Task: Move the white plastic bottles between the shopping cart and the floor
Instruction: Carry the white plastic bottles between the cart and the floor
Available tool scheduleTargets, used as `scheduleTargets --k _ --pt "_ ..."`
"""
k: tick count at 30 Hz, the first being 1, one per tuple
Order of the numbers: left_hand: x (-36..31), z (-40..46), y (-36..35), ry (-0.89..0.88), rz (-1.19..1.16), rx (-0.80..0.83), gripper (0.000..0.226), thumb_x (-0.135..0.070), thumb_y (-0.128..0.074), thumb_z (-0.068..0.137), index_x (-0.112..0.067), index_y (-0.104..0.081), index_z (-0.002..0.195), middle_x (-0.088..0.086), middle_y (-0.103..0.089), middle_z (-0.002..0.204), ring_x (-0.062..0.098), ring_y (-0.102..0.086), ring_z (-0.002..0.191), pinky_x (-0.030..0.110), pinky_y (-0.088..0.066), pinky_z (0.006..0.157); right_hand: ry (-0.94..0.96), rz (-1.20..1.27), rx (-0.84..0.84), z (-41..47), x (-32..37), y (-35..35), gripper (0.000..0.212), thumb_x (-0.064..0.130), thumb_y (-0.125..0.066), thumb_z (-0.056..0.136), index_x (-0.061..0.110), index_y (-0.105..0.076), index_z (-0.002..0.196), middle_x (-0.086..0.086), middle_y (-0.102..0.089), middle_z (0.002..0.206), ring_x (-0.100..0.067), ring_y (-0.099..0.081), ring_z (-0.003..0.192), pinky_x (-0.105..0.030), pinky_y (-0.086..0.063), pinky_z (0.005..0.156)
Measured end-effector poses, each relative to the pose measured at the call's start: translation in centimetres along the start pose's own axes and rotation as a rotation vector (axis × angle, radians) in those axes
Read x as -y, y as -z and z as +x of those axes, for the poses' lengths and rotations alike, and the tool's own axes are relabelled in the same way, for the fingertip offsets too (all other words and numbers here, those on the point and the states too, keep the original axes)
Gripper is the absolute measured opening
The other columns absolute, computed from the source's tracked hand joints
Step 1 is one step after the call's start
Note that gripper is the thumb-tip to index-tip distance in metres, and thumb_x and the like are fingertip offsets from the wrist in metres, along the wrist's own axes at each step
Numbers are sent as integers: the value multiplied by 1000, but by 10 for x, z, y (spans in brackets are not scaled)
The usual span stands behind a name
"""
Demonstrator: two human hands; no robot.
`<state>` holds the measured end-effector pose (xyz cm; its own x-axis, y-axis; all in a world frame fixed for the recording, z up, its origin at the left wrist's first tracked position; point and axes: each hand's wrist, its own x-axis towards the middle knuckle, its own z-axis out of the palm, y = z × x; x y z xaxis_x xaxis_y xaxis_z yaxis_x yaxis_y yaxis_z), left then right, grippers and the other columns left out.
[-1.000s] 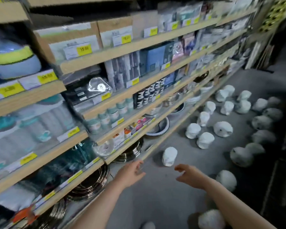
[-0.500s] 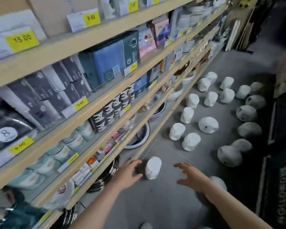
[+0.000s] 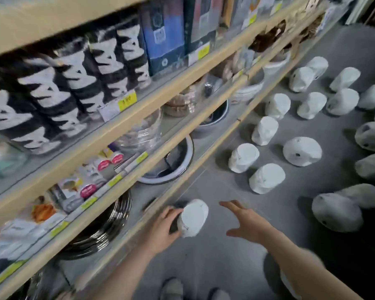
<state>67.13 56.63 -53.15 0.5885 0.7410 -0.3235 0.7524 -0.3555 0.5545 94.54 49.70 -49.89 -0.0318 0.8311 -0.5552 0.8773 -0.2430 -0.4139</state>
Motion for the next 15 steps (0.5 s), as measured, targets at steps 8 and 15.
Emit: scheduleTargets --k 8,15 --pt "132 96 -188 -59 75 -3 72 -50 -59 80 -37 -30 144 -5 -11 156 23 -32 138 37 -41 104 93 -46 -5 170 -99 -154 90 25 -71 82 46 -10 145 5 -5 158 -22 -15 143 -39 -32 110" --pt "198 138 -244 -191 294 44 93 -65 -60 77 -70 20 124 -13 27 152 10 16 140 44 -23 114 299 -81 -115 246 -128 -231 97 47 -71 76 57 2 140 8 6 158 -23 -7 145 -40 -22 115"
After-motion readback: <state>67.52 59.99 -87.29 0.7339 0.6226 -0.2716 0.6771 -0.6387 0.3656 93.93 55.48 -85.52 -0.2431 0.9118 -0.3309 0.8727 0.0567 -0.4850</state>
